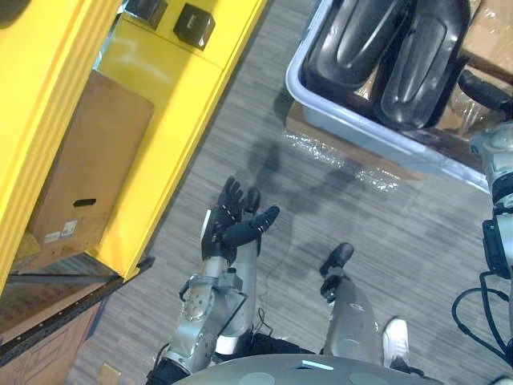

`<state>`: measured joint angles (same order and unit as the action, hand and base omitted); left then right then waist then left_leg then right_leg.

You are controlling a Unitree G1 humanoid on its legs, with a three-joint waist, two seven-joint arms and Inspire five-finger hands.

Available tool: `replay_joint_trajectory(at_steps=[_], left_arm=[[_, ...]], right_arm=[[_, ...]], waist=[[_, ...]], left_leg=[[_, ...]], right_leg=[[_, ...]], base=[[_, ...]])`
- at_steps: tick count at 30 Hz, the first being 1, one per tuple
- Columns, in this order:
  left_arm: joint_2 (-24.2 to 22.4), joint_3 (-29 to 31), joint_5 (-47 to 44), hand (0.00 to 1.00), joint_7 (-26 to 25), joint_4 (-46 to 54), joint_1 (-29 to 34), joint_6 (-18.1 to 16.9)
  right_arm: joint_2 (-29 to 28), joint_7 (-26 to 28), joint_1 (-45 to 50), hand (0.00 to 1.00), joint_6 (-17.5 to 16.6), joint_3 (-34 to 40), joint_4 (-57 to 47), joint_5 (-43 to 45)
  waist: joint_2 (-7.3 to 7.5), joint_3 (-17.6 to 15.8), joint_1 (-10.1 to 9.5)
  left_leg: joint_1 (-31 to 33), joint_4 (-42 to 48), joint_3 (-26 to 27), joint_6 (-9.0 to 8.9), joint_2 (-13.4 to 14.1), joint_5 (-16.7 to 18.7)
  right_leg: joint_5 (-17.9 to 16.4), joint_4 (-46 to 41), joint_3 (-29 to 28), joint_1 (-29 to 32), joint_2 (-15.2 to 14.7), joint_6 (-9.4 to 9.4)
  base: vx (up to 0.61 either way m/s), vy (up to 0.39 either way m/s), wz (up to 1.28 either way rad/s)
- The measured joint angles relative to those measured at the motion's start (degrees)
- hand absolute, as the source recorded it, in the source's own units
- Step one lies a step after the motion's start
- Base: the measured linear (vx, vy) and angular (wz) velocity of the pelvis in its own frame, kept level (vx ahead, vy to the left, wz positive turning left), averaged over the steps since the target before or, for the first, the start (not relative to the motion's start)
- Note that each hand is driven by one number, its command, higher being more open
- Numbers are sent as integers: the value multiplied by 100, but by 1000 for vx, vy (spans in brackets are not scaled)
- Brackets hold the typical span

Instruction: Walk over and take three plastic housings, then place them on the shelf

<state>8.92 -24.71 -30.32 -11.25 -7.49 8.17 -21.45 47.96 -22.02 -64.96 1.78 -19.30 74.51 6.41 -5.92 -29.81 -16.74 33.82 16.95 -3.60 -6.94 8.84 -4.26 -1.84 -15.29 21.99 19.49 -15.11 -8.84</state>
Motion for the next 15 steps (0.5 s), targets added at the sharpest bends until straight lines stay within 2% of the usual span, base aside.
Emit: replay_joint_trajectory(at_steps=[7, 15], left_arm=[[3, 78, -51, 100, -60, -103, -1, -340], [6, 263, -79, 100, 158, 207, 188, -361]], right_arm=[[5, -492, -20, 100, 14, -177, -75, 27], [70, -843, -184, 100, 42, -318, -144, 80]], waist=[[0, 0, -53], [18, -11, -36]], left_leg=[[120, 78, -100, -19, 9, 17], [-88, 68, -49, -21, 81, 17]], right_leg=[[-26, 0, 94, 26, 31, 31], [-39, 0, 93, -152, 71, 54]], base=[[3, -24, 4], [5, -18, -2]])
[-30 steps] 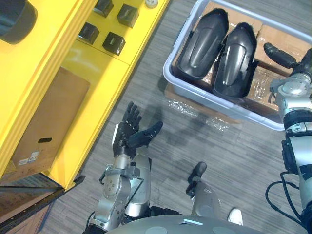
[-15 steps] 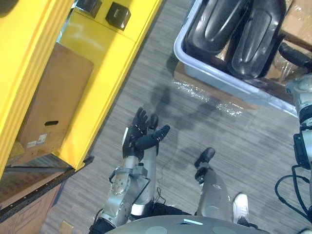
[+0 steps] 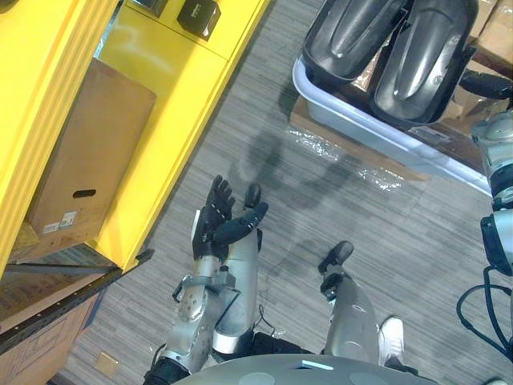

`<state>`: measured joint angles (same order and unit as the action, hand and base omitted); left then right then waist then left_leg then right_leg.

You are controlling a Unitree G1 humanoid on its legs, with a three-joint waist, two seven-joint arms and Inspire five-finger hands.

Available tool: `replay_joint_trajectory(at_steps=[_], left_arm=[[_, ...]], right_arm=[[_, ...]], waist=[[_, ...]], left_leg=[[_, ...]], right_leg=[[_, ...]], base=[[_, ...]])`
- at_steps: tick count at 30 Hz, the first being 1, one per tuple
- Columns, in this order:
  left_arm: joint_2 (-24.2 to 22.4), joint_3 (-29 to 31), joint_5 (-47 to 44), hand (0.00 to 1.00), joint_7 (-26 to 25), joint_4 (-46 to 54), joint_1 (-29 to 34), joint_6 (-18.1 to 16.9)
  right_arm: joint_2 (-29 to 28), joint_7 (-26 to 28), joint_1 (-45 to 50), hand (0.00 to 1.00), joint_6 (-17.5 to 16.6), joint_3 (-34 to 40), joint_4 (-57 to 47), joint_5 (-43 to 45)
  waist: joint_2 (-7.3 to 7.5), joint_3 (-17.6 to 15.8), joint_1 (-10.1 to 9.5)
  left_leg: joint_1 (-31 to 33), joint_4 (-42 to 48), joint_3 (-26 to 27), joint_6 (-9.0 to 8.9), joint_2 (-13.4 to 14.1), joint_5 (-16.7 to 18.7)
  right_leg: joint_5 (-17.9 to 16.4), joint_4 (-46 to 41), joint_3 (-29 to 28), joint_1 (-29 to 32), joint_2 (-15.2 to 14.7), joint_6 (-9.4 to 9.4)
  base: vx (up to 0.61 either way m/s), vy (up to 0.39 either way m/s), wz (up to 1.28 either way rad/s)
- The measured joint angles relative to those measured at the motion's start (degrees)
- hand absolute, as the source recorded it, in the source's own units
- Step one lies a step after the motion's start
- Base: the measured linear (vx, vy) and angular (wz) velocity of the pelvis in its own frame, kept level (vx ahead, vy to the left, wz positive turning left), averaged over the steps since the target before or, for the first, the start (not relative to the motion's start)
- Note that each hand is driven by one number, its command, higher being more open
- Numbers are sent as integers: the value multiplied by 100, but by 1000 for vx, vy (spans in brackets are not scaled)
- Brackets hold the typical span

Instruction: Walk over and take three plastic housings, then place them on the shelf

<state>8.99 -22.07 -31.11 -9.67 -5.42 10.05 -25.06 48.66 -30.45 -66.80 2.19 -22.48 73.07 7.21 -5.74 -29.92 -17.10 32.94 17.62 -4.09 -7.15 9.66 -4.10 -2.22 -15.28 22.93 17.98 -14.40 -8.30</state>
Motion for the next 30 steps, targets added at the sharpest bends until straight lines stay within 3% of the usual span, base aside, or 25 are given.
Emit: replay_joint_trajectory(at_steps=[5, 13, 18, 24, 30], left_arm=[[21, 62, 1, 100, 111, 321, 190, 1], [109, 183, 2, 100, 166, 600, 357, 60], [110, 180, 2, 100, 160, 598, 380, 179], [103, 101, 2, 100, 154, 536, 382, 276], [104, 40, -9, 100, 154, 476, 391, 279]], right_arm=[[329, -269, -12, 100, -63, -74, -462, -2], [442, -560, -110, 100, -453, -73, -1371, 17], [271, -143, -104, 100, -531, -72, -1373, 260], [-192, 544, 5, 100, -629, -53, -624, 498], [-195, 835, 139, 100, -469, 161, -277, 497]], waist=[[25, -10, 32], [280, -79, 184], [305, -76, 190], [301, -73, 113], [288, -66, -1]], left_leg=[[-540, -254, 149, -26, 40, -38], [-1194, -1127, 293, -104, 117, -481], [-1357, -1457, 292, -91, 45, -667], [-1332, -1618, 164, -85, -82, -795], [-1208, -1613, 49, -58, -209, -815]], right_leg=[[-17, 33, -21, -346, -1, 27], [-59, 17, -42, -518, 46, 84], [-201, -207, 22, -490, -69, 68], [-382, -533, 122, -363, -250, 38], [-418, -577, 214, -309, -369, -6]], base=[[-15, -32, -10], [-18, -41, -3], [-16, -16, 9], [-22, -38, 14], [-11, -34, 13]])
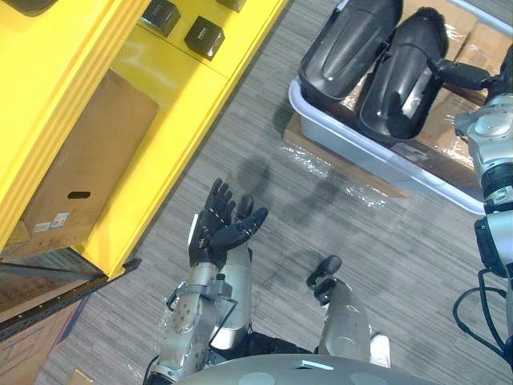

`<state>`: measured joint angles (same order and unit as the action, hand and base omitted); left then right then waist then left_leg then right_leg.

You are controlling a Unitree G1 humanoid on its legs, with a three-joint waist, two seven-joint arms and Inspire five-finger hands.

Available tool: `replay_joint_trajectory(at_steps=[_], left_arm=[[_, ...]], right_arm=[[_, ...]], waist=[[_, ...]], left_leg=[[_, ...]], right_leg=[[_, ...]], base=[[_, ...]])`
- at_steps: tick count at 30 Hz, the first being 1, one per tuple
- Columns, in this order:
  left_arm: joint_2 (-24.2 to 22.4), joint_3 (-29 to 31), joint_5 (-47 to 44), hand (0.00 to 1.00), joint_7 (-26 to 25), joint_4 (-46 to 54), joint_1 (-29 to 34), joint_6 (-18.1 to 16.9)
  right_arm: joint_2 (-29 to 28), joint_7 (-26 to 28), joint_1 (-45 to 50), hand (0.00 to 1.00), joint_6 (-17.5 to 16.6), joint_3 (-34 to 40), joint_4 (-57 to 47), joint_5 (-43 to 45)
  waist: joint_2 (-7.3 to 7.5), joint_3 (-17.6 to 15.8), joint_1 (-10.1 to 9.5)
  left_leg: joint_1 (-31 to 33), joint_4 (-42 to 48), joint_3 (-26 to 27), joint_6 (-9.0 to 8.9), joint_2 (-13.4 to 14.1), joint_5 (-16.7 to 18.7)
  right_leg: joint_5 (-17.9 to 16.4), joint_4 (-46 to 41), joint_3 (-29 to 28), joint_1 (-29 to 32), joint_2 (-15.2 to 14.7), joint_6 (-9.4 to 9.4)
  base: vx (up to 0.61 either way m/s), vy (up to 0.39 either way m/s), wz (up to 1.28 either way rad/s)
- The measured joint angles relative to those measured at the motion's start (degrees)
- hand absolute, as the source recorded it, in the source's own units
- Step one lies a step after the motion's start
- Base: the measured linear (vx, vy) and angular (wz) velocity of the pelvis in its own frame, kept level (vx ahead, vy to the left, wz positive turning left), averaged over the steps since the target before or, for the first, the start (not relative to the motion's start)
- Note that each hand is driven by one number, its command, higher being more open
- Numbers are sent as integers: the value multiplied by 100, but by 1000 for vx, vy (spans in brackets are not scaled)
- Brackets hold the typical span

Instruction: Walk over and take three plastic housings, then place them on the shelf

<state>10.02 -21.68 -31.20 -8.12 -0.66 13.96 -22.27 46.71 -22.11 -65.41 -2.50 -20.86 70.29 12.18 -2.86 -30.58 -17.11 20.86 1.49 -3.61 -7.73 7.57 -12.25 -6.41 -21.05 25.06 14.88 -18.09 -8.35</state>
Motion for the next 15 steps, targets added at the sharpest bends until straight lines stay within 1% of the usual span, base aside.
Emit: replay_joint_trajectory(at_steps=[3, 7, 8, 10, 11, 15], left_arm=[[0, 8, -27, 100, 1, 0, -3, 0], [-2, -28, -241, 100, -1, -4, -4, 0], [0, -42, -241, 100, 0, -4, -4, 0], [0, -43, -242, 100, -1, -13, -5, 0], [0, -42, -243, 100, -2, -57, -7, 2], [1, -37, -240, 100, -21, -114, -18, 55]], right_arm=[[-9, 213, 3, 100, 201, 9, 116, -9], [-47, 526, 134, 100, 581, 132, 385, -66], [-56, 617, 205, 0, 731, 188, 488, -68], [-67, 782, 238, 0, 965, 253, 655, -168], [-66, 896, 298, 0, 1017, 308, 651, -352], [79, 1081, 320, 0, 1088, 578, 702, -886]], waist=[[-4, 2, -19], [-54, 7, -20], [-74, 9, -31], [-116, 10, -31], [-135, 18, -25], [-184, 47, -44]], left_leg=[[40, 28, -38, 1, -23, 0], [79, 75, -120, 16, -89, 13], [109, 134, -145, 20, -97, 45], [188, 258, -163, 12, -96, 99], [204, 296, -172, 13, -97, 109], [280, 470, -211, 11, -102, 212]], right_leg=[[-5, 0, 38, -6, -18, -9], [-64, -92, 102, 7, -95, -31], [-75, -86, 122, 8, -100, -29], [-79, -89, 150, 16, -94, -25], [-78, -91, 153, 14, -93, -25], [-85, -125, 178, -7, -89, -16]], base=[[-10, -35, 8], [-43, -42, 11], [-59, -33, 11], [-51, -26, 6], [-58, -32, 3], [-52, -22, 4]])
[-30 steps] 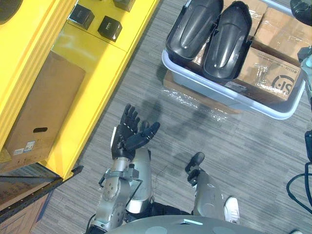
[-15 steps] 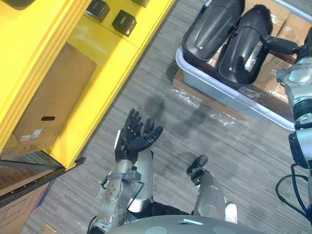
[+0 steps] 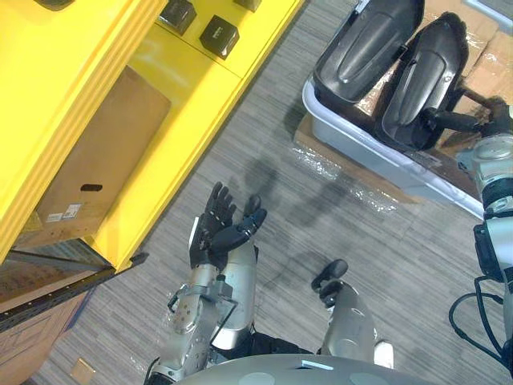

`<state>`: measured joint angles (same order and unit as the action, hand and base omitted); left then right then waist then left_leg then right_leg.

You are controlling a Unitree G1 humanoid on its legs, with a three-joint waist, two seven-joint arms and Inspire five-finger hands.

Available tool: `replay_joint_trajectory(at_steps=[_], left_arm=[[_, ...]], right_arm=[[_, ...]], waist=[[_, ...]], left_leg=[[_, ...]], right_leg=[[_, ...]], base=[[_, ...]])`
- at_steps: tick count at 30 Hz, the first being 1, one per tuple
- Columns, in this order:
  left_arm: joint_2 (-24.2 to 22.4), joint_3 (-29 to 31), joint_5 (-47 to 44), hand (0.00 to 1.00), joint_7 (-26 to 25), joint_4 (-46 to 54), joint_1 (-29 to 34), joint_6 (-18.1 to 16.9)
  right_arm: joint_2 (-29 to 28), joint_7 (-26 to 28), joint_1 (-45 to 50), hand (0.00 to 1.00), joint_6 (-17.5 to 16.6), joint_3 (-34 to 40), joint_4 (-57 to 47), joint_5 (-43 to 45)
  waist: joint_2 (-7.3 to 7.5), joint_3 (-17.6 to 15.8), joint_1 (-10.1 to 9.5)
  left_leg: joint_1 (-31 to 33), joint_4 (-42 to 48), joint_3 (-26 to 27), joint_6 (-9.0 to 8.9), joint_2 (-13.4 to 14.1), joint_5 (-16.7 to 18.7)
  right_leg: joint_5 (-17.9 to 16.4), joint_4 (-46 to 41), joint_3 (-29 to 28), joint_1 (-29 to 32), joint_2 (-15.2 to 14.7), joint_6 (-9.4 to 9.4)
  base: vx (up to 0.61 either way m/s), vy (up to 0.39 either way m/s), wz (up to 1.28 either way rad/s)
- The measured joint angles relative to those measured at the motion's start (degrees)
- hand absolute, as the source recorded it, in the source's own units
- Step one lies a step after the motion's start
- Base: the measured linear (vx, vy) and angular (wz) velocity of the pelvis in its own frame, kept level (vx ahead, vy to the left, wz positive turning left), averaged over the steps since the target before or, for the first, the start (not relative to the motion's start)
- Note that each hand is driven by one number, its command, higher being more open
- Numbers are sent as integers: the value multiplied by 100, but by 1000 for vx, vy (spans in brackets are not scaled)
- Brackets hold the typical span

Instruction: Walk over and take three plastic housings, then place them on the shelf

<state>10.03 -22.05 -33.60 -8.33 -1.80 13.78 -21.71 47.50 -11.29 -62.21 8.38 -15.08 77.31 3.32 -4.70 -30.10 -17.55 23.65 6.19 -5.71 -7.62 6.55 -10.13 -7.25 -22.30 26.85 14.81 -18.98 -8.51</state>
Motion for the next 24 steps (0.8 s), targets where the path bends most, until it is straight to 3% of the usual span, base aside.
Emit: replay_joint_trajectory(at_steps=[9, 17, 21, 24], left_arm=[[11, 78, 1, 100, -148, -7, -28, 191], [136, 377, 4, 100, -99, 16, -23, 187], [241, 535, 6, 100, -101, 43, 37, 187], [273, 625, 28, 100, -95, 303, 172, 186]], right_arm=[[128, -142, 125, 0, 51, 332, 297, -517], [-80, -572, 310, 0, -122, 681, 247, -514], [-361, -721, 654, 0, -425, 722, 172, -510], [-593, -819, 986, 0, -692, 754, -1, -520]], waist=[[-156, 211, -120], [-123, 270, -86], [5, 291, -87], [197, 281, -62]], left_leg=[[195, 173, -179, -19, -12, 42], [180, 247, -165, -31, 58, 55], [47, 217, -78, -36, 184, 59], [-186, 38, 71, -58, 279, 38]], right_leg=[[-79, -98, 160, 22, 11, 30], [-52, 2, 118, -62, 117, 20], [55, 211, 74, -231, 264, 47], [139, 411, -26, -350, 360, 63]], base=[[-31, -23, 8], [-6, -12, -2], [-1, -28, -15], [-16, -26, -25]])
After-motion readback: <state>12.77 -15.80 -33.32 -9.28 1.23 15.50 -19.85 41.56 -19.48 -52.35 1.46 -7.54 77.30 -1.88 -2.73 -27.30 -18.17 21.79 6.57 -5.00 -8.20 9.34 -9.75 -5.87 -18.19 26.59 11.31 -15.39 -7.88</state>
